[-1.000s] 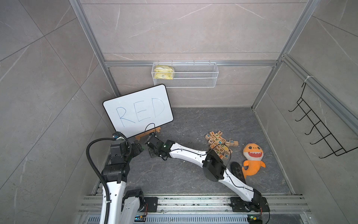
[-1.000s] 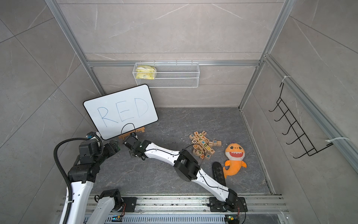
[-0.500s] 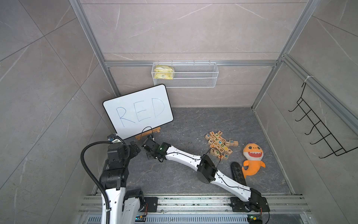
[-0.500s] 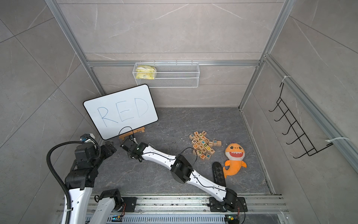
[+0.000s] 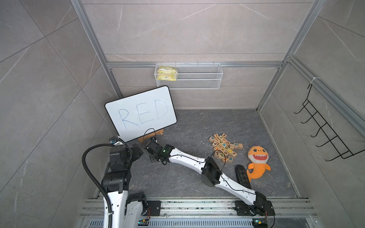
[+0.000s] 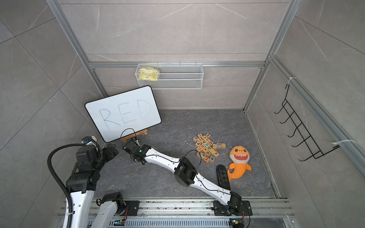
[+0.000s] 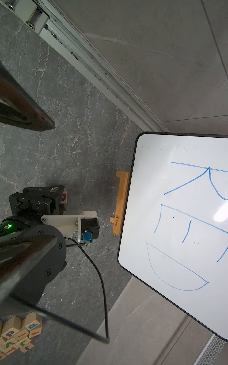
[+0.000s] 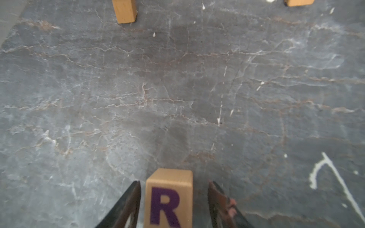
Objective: Assemble the uppercase word "red" with letter blocks
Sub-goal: Place the letter block at the center of the board, then pick up the letter block from the center of the board.
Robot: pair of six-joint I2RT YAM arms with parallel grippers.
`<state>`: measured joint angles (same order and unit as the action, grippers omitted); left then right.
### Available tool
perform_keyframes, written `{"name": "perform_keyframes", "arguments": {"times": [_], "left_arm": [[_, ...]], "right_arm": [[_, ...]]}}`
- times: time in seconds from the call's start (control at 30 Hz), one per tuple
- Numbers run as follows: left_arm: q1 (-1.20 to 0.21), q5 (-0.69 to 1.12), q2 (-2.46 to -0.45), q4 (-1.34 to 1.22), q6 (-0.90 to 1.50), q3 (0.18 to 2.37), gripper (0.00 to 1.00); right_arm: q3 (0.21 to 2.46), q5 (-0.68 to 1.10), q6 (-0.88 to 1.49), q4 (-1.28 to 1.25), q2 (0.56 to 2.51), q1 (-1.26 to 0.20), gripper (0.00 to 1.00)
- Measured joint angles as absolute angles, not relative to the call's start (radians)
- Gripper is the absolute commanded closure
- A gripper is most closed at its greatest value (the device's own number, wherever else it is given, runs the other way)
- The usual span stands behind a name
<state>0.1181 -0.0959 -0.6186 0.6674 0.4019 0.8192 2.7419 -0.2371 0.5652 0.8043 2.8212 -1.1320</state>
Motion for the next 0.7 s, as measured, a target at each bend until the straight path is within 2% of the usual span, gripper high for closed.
{"name": "perform_keyframes", "arguments": {"times": [0.17, 0.27, 0.5, 0.7], "left_arm": [[0.118, -0.097, -0.606, 0.667, 0.402, 0.819, 0.16], [0.118, -0.093, -0.592, 0.666, 0.402, 0.819, 0.18], [0.119, 0.017, -0.637, 0.653, 0.402, 0.819, 0.2], [0.115, 0.187, -0.766, 0.615, 0.405, 0.82, 0.22]], "right_arm": [[2.668, -0.252, 0.548, 0.815, 2.704, -1.147, 0.42], [2.526, -0.275, 0.538, 0.794, 2.571, -1.153, 0.43], [1.979, -0.311, 0.53, 0.637, 2.171, -1.107, 0.44], [1.501, -0.371, 0.532, 0.558, 1.807, -0.971, 0.45]]}}
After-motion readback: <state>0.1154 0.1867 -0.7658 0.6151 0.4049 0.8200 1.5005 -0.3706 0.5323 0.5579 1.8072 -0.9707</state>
